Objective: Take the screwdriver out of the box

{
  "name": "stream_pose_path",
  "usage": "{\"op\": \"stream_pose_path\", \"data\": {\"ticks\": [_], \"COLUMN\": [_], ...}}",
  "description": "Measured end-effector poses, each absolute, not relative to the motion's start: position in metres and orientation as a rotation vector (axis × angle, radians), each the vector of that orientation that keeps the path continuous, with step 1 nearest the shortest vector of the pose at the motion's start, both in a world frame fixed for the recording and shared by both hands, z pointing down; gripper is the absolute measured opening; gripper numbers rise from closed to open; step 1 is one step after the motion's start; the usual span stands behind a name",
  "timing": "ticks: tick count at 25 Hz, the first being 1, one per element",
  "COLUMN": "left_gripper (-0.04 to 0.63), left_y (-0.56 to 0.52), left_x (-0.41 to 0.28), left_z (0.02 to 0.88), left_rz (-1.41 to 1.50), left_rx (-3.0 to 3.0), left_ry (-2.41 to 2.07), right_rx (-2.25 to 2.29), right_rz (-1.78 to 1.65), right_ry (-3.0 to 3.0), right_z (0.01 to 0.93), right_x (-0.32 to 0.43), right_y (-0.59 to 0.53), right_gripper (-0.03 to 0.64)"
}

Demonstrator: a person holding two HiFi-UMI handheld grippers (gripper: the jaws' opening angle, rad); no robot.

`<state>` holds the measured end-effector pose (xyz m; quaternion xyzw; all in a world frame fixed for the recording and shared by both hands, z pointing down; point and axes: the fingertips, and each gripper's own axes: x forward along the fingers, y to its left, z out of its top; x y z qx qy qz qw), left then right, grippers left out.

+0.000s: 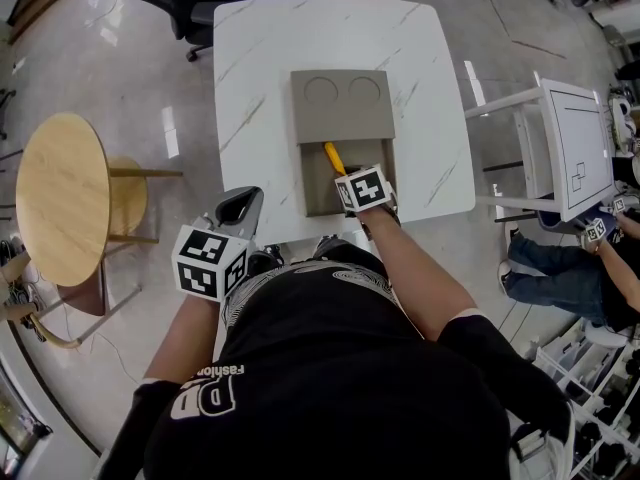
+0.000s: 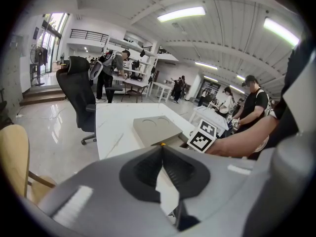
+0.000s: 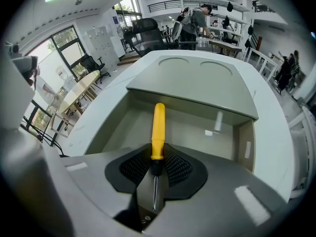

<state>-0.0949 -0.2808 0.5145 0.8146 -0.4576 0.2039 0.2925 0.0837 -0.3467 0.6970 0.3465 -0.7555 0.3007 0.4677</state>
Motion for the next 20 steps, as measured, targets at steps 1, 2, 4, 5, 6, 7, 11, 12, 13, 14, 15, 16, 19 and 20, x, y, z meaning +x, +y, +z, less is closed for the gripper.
{"op": "stream_pose_path", "data": {"ticks": [1,2,4,5,6,7,11,12,13,14,15,16,19,20], "left_gripper": [0.058,0.058,0.058,0.058,0.058,0.058,0.058,0.058,0.058,0.058,0.058,0.058,0.058,0.058], "left_y": [-0.281,-0.281,-0.282,-0.283,-0.284,-0.286,-0.290,-0.290,-0.290,-0.290,-0.290,-0.290,-0.291,-0.292], "left_x": [-0.095,-0.096,-0.096,-0.097,-0.098,-0.098,-0.100,-0.100,-0.099,-0.098,-0.097,-0.095,-0.090,-0.088], "left_z": [0.514,0.514,0.513,0.513,0.512,0.510,0.507,0.507,0.507,0.506,0.506,0.505,0.503,0.503], "left_rz": [0.542,0.540,0.535,0.530,0.525,0.522,0.519,0.518,0.518,0.517,0.518,0.520,0.527,0.529], "left_rx": [2.170,2.170,2.170,2.170,2.170,2.172,2.181,2.183,2.186,2.190,2.196,2.202,2.225,2.232], "left_ry": [-1.220,-1.221,-1.225,-1.228,-1.231,-1.234,-1.239,-1.238,-1.236,-1.232,-1.226,-1.219,-1.195,-1.188], "right_rx": [0.845,0.839,0.824,0.817,0.813,0.811,0.814,0.811,0.808,0.806,0.808,0.811,0.825,0.833], "right_rz": [0.738,0.736,0.731,0.730,0.731,0.731,0.714,0.705,0.696,0.688,0.681,0.678,0.688,0.695], "right_ry": [-1.851,-1.851,-1.852,-1.854,-1.854,-1.854,-1.868,-1.875,-1.883,-1.893,-1.903,-1.915,-1.961,-1.979], "right_z": [0.697,0.697,0.698,0.698,0.698,0.697,0.691,0.688,0.685,0.681,0.677,0.672,0.656,0.650], "right_x": [0.084,0.083,0.083,0.083,0.083,0.084,0.086,0.086,0.086,0.086,0.086,0.085,0.082,0.081], "right_y": [-0.346,-0.346,-0.346,-0.346,-0.345,-0.345,-0.344,-0.344,-0.343,-0.343,-0.342,-0.342,-0.339,-0.338], "right_gripper": [0.071,0.071,0.071,0.071,0.070,0.070,0.070,0.071,0.071,0.071,0.071,0.071,0.071,0.071]}}
